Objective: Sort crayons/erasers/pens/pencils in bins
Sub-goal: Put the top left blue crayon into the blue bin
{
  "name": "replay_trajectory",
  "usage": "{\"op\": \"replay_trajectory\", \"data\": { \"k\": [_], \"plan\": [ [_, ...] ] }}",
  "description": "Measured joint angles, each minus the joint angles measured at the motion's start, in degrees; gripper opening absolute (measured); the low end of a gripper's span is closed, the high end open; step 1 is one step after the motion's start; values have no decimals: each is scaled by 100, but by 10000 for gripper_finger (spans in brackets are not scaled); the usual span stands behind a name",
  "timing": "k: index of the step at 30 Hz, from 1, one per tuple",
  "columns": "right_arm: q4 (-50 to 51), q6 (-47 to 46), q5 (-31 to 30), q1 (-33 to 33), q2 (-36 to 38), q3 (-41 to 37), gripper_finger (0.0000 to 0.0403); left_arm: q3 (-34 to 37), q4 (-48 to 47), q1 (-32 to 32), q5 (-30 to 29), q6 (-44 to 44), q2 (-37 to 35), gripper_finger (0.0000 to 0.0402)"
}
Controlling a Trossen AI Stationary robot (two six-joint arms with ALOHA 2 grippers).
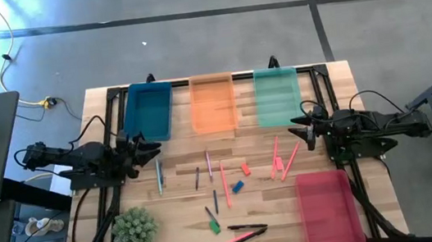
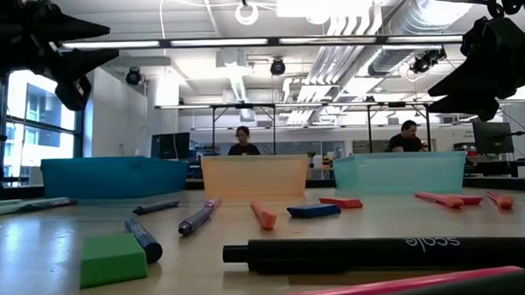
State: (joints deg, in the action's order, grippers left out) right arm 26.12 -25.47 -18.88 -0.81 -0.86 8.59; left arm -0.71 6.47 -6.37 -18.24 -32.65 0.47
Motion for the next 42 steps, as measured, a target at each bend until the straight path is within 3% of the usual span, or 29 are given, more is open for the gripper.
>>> {"op": "replay_trajectory", "data": {
  "k": [12, 18, 22, 27, 32, 38, 42],
  "plan": [
    [-1, 0, 1, 1, 0, -1, 220, -53, 1127, 2, 13, -495, 0, 149],
    [-1, 0, -1, -1, 2, 1, 220, -681, 1141, 2, -81, -561, 303, 145],
    [1, 0, 0, -1, 0, 1, 220, -1256, 1056, 2, -440, -350, 825, 145],
    [-1, 0, 1, -1, 2, 1, 220, -2088, 136, 2, -958, -386, 1653, 145],
    [-1, 0, -1, 1, 2, 1, 220, -2869, -1246, 2, -1289, -1284, 2447, 144],
    [-1, 0, -1, 1, 2, -1, 220, -3571, -2595, 2, -942, -2434, 3232, 144],
    [-1, 0, -1, 0, 2, 0, 220, -3896, -2667, 2, -508, -2681, 3638, 144]
  ]
}}
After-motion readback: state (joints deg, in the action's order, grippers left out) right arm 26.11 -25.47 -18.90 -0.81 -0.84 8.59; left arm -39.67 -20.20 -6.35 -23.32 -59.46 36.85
